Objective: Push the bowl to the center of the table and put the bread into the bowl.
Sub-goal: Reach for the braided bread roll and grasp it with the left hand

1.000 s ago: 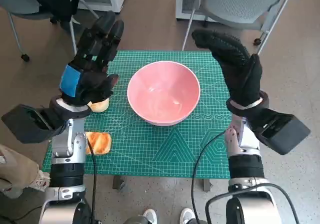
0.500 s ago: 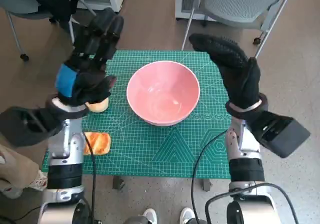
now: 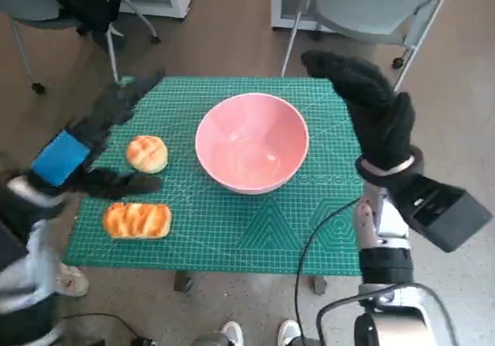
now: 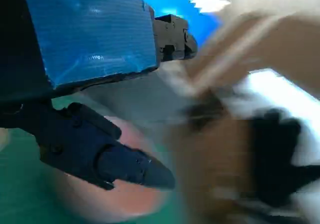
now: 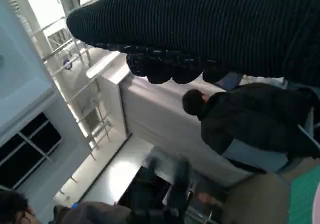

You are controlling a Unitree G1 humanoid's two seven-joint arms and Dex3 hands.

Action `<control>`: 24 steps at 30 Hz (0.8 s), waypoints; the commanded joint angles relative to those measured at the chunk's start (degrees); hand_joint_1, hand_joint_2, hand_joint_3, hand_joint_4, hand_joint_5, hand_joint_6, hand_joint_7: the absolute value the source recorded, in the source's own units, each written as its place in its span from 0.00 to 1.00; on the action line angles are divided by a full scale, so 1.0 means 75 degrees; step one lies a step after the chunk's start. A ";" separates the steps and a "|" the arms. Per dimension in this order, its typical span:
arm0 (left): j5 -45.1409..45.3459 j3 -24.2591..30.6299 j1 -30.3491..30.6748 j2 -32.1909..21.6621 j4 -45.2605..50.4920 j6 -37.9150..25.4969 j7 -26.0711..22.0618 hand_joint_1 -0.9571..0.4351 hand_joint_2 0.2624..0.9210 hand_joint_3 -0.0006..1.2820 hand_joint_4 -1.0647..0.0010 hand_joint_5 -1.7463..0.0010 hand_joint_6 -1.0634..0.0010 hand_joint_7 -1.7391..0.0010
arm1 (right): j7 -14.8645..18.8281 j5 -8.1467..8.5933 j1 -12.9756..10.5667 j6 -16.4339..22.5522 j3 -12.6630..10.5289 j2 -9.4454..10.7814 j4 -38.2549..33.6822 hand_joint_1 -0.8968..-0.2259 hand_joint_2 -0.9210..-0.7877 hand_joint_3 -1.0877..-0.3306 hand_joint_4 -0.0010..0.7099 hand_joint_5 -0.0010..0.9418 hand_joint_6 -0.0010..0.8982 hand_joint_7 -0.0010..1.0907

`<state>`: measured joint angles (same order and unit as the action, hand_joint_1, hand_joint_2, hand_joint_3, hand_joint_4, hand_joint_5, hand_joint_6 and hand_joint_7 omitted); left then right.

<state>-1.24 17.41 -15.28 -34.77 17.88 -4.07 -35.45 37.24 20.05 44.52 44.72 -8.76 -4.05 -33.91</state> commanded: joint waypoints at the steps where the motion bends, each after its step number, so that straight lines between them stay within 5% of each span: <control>1: 0.1515 0.0791 0.1646 -0.0594 0.2443 -0.1075 0.0220 0.59 0.60 0.01 0.98 0.99 0.89 0.85 | -0.0017 0.0135 -0.0191 -0.0070 -0.0086 -0.0093 -0.0025 0.29 0.00 0.35 0.11 0.00 0.00 0.26; 16: 0.1339 0.0615 0.2277 -0.1124 0.3424 -0.2008 -0.0332 0.55 0.61 0.02 0.94 0.99 0.84 0.91 | 0.0062 0.0161 0.0023 -0.0022 -0.0087 -0.0058 -0.0320 0.34 0.00 0.34 0.06 0.00 0.00 0.23; 24: 0.1734 -0.0071 0.2244 -0.1579 0.3809 -0.3122 -0.0520 0.65 0.62 0.02 0.92 1.00 0.84 0.95 | 0.0150 0.0214 0.0050 -0.0024 -0.0096 -0.0068 -0.0448 0.33 0.00 0.33 0.06 0.00 0.00 0.23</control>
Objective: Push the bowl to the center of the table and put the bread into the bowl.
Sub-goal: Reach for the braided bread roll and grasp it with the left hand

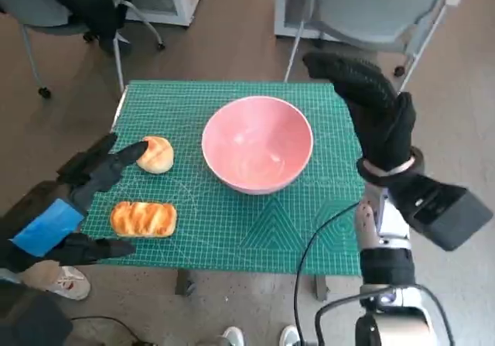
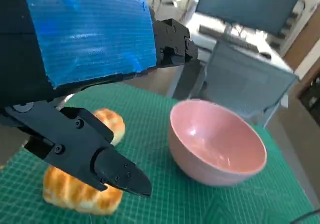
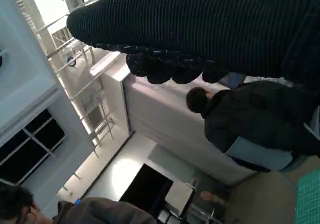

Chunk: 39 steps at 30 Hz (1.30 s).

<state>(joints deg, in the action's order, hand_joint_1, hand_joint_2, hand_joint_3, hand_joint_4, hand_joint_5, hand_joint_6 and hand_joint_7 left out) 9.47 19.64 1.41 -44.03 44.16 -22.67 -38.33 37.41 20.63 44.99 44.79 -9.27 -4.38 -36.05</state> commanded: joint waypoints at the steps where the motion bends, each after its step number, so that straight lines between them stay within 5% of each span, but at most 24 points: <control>1: 0.0380 -0.0464 0.0002 -0.0398 0.0364 -0.0797 -0.0148 0.66 0.62 0.02 0.92 1.00 0.84 0.96 | 0.0141 0.0148 -0.0013 -0.0038 -0.0032 -0.0027 -0.0168 0.33 0.00 0.33 0.06 0.00 0.00 0.23; 20: 0.1611 -0.2860 -0.1176 -0.1114 -0.0375 -0.2193 -0.0324 0.73 0.64 0.02 0.92 1.00 0.82 0.99 | 0.0433 0.0428 -0.0079 -0.0261 -0.0110 -0.0055 -0.0101 0.32 0.00 0.34 0.06 0.00 0.00 0.23; 39: 0.2657 -0.3885 -0.1851 -0.1033 -0.1521 -0.2369 -0.0313 0.67 0.63 0.01 0.92 1.00 0.80 0.99 | 0.0495 0.0526 -0.0110 -0.0334 -0.0144 -0.0074 -0.0092 0.30 0.00 0.34 0.07 0.01 0.00 0.22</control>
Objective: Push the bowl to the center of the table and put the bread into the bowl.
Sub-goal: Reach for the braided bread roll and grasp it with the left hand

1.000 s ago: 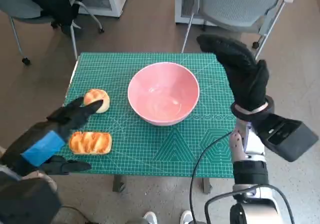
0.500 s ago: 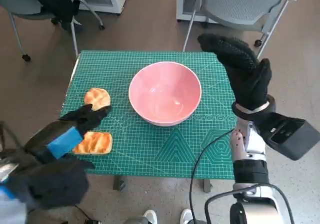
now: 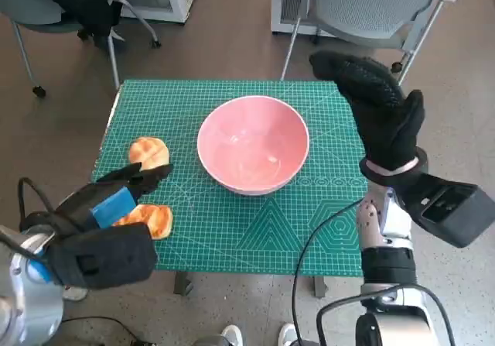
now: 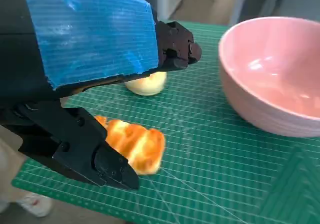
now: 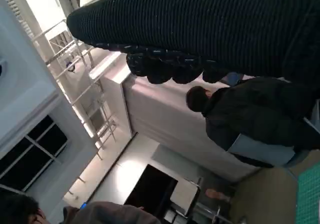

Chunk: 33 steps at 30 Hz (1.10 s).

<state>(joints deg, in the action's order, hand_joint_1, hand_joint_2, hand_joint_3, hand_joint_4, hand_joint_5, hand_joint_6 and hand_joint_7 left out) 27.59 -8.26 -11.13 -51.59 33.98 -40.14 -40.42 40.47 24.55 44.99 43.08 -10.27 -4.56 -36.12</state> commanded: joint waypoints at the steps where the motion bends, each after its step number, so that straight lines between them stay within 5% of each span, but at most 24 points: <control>1: 0.0271 -0.0194 -0.0201 -0.0010 -0.0205 -0.0048 -0.0035 0.67 0.63 0.01 0.92 1.00 0.80 1.00 | 0.0084 0.0002 -0.0111 -0.0106 -0.0009 -0.0047 -0.0083 0.30 0.00 0.34 0.07 0.01 0.00 0.22; 33: 0.1560 -0.1163 -0.0503 0.0385 -0.1500 -0.0158 -0.0195 0.59 0.65 0.00 0.90 1.00 0.76 1.00 | 0.0035 -0.0004 -0.0163 -0.0263 0.0038 0.0005 0.0046 0.30 0.00 0.35 0.08 0.00 0.00 0.22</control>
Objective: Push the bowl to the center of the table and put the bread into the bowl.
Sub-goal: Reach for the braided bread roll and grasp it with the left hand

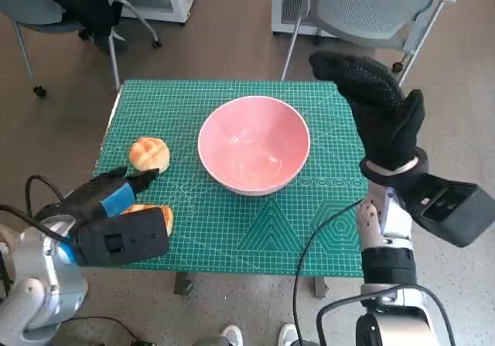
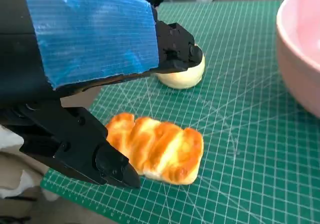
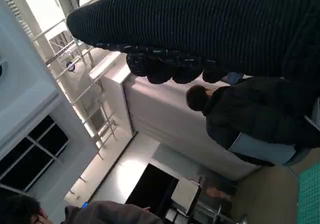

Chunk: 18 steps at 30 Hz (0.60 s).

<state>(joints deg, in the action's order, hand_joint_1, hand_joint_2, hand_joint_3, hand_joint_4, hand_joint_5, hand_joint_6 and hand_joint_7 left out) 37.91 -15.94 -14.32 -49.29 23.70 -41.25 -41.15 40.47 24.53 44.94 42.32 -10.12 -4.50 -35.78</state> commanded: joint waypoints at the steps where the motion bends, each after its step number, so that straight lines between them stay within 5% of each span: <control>1: 0.0216 -0.0169 -0.0087 0.0098 -0.0188 0.0004 -0.0101 0.59 0.65 0.00 0.90 1.00 0.76 1.00 | 0.0036 0.0001 -0.0150 -0.0175 0.0016 -0.0005 0.0000 0.30 0.00 0.35 0.08 0.00 0.00 0.22; 18: 0.0463 -0.0473 -0.0317 0.0381 -0.1150 0.0262 -0.0138 0.59 0.66 0.00 0.89 1.00 0.75 1.00 | 0.0115 0.0056 -0.0119 -0.0275 -0.0010 -0.0007 -0.0027 0.30 0.00 0.36 0.08 0.00 0.00 0.22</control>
<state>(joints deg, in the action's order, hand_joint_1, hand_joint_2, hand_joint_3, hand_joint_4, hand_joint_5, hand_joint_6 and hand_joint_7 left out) 40.44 -18.65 -15.75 -47.01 16.19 -39.82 -41.61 40.65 24.59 44.93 41.08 -10.14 -4.46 -35.73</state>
